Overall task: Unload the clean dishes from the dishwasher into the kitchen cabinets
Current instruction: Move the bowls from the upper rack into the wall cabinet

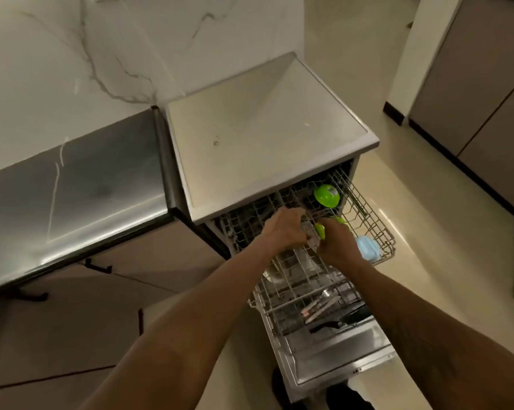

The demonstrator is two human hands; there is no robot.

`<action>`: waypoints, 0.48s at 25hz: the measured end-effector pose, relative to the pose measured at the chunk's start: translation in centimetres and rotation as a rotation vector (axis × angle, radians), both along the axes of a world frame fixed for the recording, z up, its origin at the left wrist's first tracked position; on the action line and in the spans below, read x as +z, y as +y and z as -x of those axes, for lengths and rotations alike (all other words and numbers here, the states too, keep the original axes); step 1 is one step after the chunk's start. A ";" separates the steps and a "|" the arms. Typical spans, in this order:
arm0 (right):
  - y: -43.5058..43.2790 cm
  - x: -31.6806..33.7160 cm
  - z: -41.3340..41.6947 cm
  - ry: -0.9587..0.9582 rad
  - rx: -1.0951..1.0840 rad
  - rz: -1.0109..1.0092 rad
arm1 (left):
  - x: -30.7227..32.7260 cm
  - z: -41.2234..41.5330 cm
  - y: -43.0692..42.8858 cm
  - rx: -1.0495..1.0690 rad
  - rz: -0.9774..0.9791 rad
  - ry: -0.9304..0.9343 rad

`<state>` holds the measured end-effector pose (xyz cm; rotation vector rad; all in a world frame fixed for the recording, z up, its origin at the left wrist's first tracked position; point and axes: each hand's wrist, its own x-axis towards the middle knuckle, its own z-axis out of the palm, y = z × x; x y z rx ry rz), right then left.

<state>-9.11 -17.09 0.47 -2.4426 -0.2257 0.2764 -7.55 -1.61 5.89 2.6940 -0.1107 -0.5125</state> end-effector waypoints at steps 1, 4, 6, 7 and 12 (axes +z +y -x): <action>-1.2 -1.7 -0.7 0.070 -0.056 0.017 | -1.9 -1.4 -1.1 0.005 -0.019 0.022; -5.2 -7.0 -2.8 0.232 -0.146 0.109 | -7.8 -6.2 -4.3 -0.001 -0.057 0.067; -7.5 -9.9 -4.3 0.251 -0.112 0.219 | -11.2 -9.4 -6.0 0.009 -0.074 0.082; -8.4 -11.3 -5.2 0.235 -0.043 0.289 | -12.6 -10.9 -6.8 0.019 -0.079 0.090; -10.4 -17.2 -9.5 0.190 0.272 0.509 | -20.1 -17.0 -10.8 0.055 -0.044 0.236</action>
